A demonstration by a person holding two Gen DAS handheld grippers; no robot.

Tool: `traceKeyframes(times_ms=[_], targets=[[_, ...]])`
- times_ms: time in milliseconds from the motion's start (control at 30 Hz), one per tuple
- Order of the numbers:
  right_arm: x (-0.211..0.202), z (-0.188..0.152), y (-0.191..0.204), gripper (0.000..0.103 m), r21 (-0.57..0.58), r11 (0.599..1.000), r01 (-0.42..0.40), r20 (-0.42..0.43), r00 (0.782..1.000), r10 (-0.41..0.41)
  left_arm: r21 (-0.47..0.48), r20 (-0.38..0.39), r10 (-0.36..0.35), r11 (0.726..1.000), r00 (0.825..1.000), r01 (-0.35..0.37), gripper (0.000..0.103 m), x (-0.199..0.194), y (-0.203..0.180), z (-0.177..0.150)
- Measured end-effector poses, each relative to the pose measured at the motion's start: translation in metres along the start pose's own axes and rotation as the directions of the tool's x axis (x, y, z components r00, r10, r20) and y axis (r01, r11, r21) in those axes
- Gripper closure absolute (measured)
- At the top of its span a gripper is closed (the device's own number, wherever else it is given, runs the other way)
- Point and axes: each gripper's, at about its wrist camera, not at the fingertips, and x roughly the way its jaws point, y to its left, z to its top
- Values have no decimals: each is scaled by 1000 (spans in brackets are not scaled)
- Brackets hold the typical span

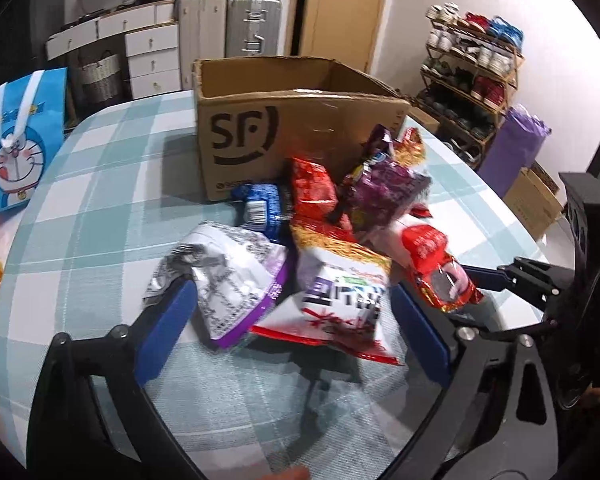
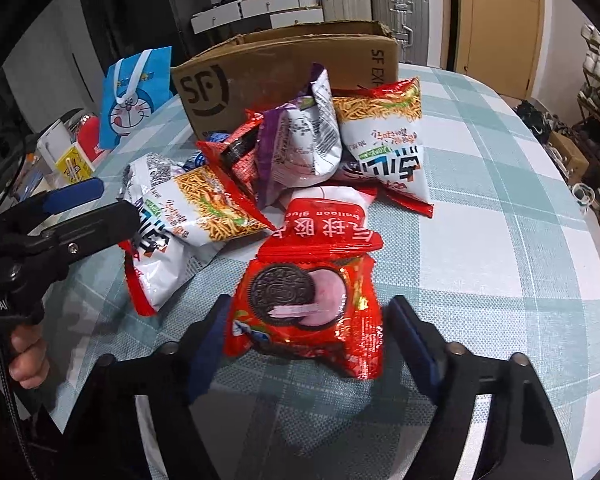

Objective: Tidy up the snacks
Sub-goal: 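Grasp the noodle snack bag with the left gripper while the right gripper grasps the Oreo pack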

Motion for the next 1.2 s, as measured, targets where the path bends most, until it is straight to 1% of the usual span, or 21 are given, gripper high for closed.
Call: traceKeyframes(times_ms=[33, 67, 100, 233, 367, 433, 500, 533, 567, 600, 633, 767, 933, 1000, 1033, 1067, 1200], targets=[[-1, -1, 1, 38, -3, 1000, -6, 2, 1000, 6, 13, -1, 0, 1000, 1000, 0, 8, 1, -2, -1], [-2, -3, 1, 40, -7, 1000, -20, 4, 1000, 20, 28, -3, 9, 1000, 1000, -9, 9, 2, -5, -1], [-4, -5, 1, 47, -14, 999, -33, 8, 999, 34, 35, -5, 10, 999, 1000, -10, 10, 3, -7, -1], [-12, -13, -1, 52, -18, 998, -55, 18, 998, 56, 55, -25, 5, 998, 1000, -3, 12, 10, -11, 0], [-20, -21, -6, 52, -9, 997, -74, 24, 997, 74, 89, -43, 11, 996, 999, -7, 13, 17, -17, 2], [-23, -26, -10, 52, 1, 997, -75, 24, 997, 75, 114, -50, -3, 993, 999, 9, 18, 19, -21, 3], [-28, -29, -15, 52, 18, 997, -80, 34, 996, 79, 134, -63, -12, 991, 998, 20, 25, 22, -24, 4], [-30, -31, -17, 52, 25, 996, -86, 41, 996, 84, 139, -64, -8, 990, 998, 16, 26, 24, -25, 3], [-30, -31, -17, 52, 28, 996, -81, 45, 996, 80, 147, -65, -6, 989, 998, 16, 32, 25, -26, 3], [-31, -31, -18, 52, 32, 997, -74, 49, 996, 72, 147, -65, -14, 989, 998, 24, 45, 26, -28, 2], [-32, -31, -20, 52, 38, 996, -76, 53, 996, 74, 142, -77, -29, 989, 997, 40, 47, 28, -28, 2], [-35, -30, -22, 52, 49, 996, -70, 67, 996, 67, 120, -105, -42, 991, 994, 55, 47, 34, -26, -1], [-37, -30, -24, 52, 58, 996, -68, 80, 995, 63, 103, -114, -53, 993, 992, 65, 47, 38, -25, -4], [-39, -29, -24, 52, 59, 996, -69, 90, 994, 64, 93, -111, -65, 993, 992, 76, 52, 39, -26, -5], [-39, -29, -24, 52, 58, 996, -70, 95, 993, 64, 85, -111, -78, 993, 991, 88, 53, 38, -25, -6], [-40, -28, -23, 52, 56, 996, -69, 97, 993, 63, 78, -112, -88, 992, 990, 97, 57, 37, -24, -6], [-44, -25, -23, 52, 51, 996, -74, 117, 991, 67, 46, -103, -114, 992, 988, 119, 58, 30, -19, -9]])
